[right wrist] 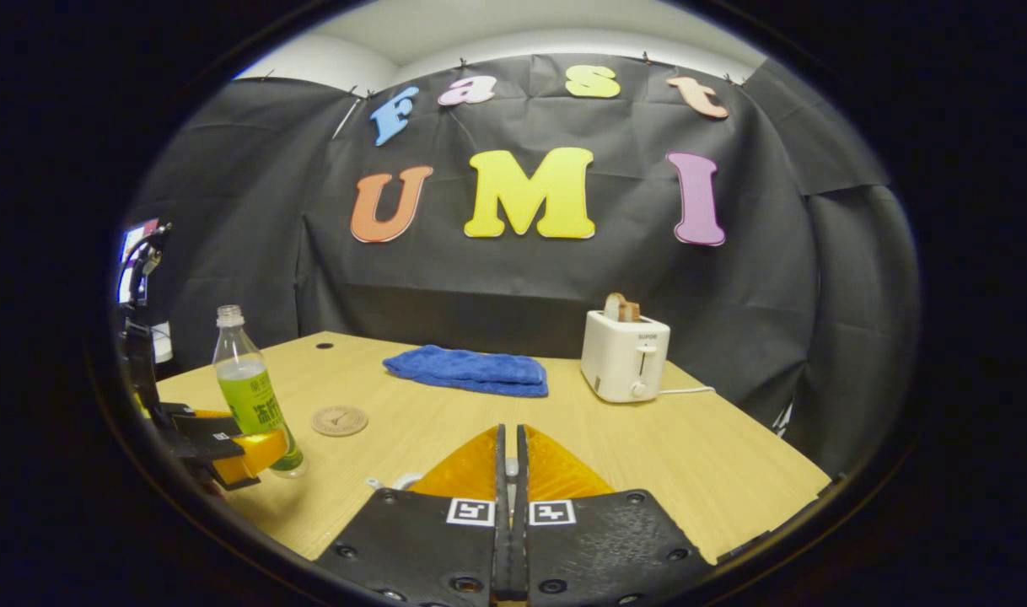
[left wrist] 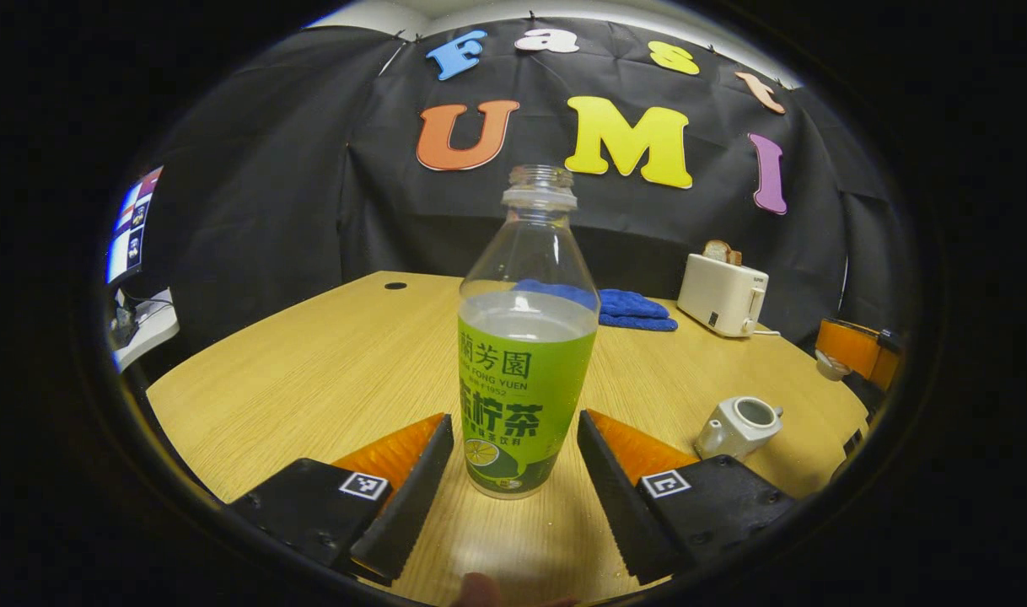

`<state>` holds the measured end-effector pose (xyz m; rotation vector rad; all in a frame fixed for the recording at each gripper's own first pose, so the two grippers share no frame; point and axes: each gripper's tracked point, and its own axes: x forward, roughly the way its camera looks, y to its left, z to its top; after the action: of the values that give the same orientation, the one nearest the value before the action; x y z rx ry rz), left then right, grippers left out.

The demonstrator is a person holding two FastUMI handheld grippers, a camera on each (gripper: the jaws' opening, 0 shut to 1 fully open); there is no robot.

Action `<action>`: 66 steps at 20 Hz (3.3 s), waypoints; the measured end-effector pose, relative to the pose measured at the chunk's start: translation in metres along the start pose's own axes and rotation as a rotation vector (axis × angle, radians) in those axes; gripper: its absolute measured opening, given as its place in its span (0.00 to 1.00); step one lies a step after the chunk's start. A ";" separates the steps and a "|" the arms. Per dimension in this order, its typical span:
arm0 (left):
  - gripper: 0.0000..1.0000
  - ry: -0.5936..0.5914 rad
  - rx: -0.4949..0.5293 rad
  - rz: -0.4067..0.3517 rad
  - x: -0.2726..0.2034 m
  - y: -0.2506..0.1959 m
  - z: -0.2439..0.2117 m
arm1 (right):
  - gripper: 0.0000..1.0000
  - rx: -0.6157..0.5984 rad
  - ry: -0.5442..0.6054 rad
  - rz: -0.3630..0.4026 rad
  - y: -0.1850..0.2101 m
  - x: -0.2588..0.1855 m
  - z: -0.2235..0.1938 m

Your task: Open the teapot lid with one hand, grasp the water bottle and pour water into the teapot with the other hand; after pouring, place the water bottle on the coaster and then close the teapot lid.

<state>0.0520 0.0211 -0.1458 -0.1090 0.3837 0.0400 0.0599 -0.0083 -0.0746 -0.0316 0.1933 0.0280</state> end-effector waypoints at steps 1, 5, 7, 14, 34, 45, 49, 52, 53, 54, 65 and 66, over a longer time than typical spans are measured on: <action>0.86 0.003 0.013 0.011 0.000 0.003 -0.001 | 0.00 0.000 0.003 0.001 -0.001 0.000 -0.002; 0.78 0.025 0.073 0.029 0.001 0.005 0.000 | 0.00 0.012 0.009 0.001 -0.009 -0.002 -0.005; 0.76 0.039 0.114 0.045 -0.003 0.007 0.003 | 0.00 0.016 0.005 0.000 -0.016 -0.003 -0.004; 0.74 0.009 0.377 0.150 -0.021 0.028 0.037 | 0.00 0.010 -0.001 0.020 -0.034 -0.005 -0.002; 0.71 0.008 1.184 0.409 -0.048 0.019 0.071 | 0.00 0.030 0.031 0.031 -0.103 -0.010 -0.035; 0.71 0.067 1.531 0.389 -0.036 0.003 0.071 | 0.00 0.038 0.041 0.049 -0.108 -0.008 -0.046; 0.71 0.061 1.598 0.389 -0.035 -0.008 0.071 | 0.00 0.045 0.048 0.047 -0.111 -0.009 -0.050; 0.71 0.079 1.657 0.380 -0.030 -0.011 0.072 | 0.00 0.044 0.050 0.047 -0.113 -0.009 -0.052; 0.71 0.088 1.680 0.385 -0.029 -0.011 0.071 | 0.00 0.044 0.048 0.047 -0.114 -0.009 -0.052; 0.71 0.086 1.709 0.389 -0.030 -0.013 0.073 | 0.00 0.043 0.047 0.046 -0.115 -0.009 -0.052; 0.71 0.095 1.832 0.394 -0.024 -0.029 0.078 | 0.00 0.070 0.052 0.037 -0.128 -0.004 -0.058; 0.68 0.088 1.847 0.400 -0.024 -0.031 0.078 | 0.00 0.072 0.051 0.038 -0.128 -0.004 -0.057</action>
<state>0.0609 -0.0013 -0.0614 1.7952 0.4016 0.0617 0.0486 -0.1382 -0.1264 0.0431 0.2455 0.0579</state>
